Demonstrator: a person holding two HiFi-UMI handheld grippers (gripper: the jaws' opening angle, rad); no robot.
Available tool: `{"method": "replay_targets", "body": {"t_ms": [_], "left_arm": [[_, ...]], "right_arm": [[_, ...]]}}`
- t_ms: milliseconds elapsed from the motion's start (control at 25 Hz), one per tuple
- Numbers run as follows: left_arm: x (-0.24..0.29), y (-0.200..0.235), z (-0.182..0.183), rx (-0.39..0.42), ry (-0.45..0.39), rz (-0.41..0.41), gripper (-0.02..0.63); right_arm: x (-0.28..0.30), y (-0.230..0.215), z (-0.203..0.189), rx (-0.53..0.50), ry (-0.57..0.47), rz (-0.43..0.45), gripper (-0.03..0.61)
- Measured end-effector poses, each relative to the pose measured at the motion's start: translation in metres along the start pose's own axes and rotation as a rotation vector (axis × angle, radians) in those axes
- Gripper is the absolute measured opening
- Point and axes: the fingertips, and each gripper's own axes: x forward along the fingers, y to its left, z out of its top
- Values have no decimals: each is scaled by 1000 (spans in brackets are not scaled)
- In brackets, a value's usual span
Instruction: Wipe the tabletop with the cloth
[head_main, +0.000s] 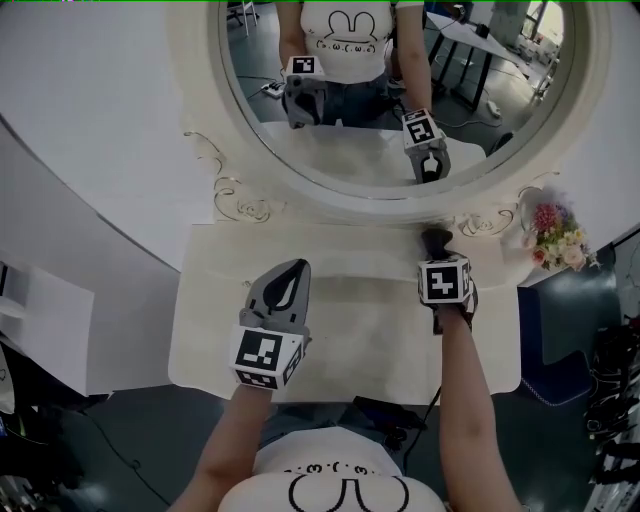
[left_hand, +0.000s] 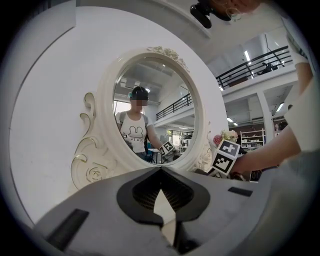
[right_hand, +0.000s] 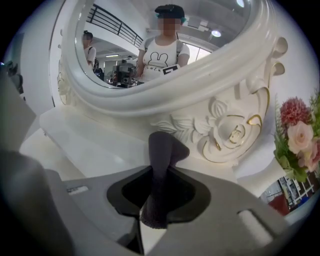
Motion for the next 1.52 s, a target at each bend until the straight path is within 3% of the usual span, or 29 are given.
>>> {"method": "replay_targets", "body": {"t_ms": [400,760,1080,1520], "left_arm": [[-23,39,-3,-15,-9,-24,-3],[-52,81,-9,-8,-15,7,-3],[-71,118,-16,-26,-13,51,-3],[-104,162,-30,-51,0,128,-3]], "right_arm": [[1,58,15,13,14,41,80],[0,113,36,26,19,59,80],[-9,153,49,101,39,88,80],[-13,224,71,223,38,217,80]]}}
